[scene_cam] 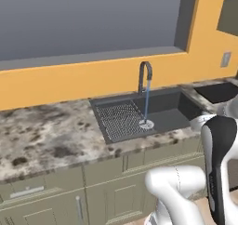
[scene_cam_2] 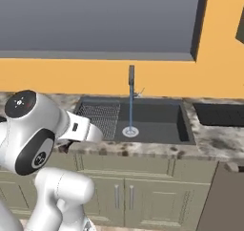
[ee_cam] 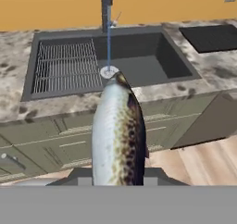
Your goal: Take the fish out of the fridge, briefly rinse it in the sink, and place it on the tray next to the sink.
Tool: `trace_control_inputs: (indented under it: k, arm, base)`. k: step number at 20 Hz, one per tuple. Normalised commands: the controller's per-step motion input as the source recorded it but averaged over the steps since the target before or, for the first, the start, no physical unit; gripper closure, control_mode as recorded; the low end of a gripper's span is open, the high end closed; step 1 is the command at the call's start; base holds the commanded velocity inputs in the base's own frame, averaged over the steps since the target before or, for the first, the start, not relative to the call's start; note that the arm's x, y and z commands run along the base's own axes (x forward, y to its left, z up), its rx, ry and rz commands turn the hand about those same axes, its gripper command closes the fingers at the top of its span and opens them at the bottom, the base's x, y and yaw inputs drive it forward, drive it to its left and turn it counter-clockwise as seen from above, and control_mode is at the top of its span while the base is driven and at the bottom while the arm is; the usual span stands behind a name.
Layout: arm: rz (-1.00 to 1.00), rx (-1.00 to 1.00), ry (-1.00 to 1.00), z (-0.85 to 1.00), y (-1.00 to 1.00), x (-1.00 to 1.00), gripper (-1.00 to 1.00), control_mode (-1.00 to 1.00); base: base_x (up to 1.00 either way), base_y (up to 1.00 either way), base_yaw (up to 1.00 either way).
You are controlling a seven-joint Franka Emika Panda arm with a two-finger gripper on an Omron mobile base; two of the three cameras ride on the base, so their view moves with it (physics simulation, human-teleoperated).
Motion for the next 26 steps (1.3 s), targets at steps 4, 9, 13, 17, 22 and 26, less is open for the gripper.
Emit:
trace_control_inputs:
  k: [4, 9, 13, 17, 22, 26]
  arm:
    - [0.00, 0.00, 0.00, 0.00, 0.00, 0.00, 1.00, 1.00]
    - [0.00, 0.00, 0.00, 0.00, 0.00, 0.00, 1.00, 1.00]
    - [0.00, 0.00, 0.00, 0.00, 0.00, 0.00, 1.00, 1.00]
    - [0.00, 0.00, 0.00, 0.00, 0.00, 0.00, 1.00, 1.00]
    - [0.00, 0.00, 0.00, 0.00, 0.00, 0.00, 1.00, 1.00]
    - [0.00, 0.00, 0.00, 0.00, 0.00, 0.00, 1.00, 1.00]
  base:
    - [0.00, -0.84, 0.35]
    - [0.00, -1.00, 0.22]
    - [0.00, -0.87, 0.13]
    - [0.00, -0.04, 0.00]
    - [0.13, -0.01, 0.00]
    - [0.31, -0.08, 0.00]
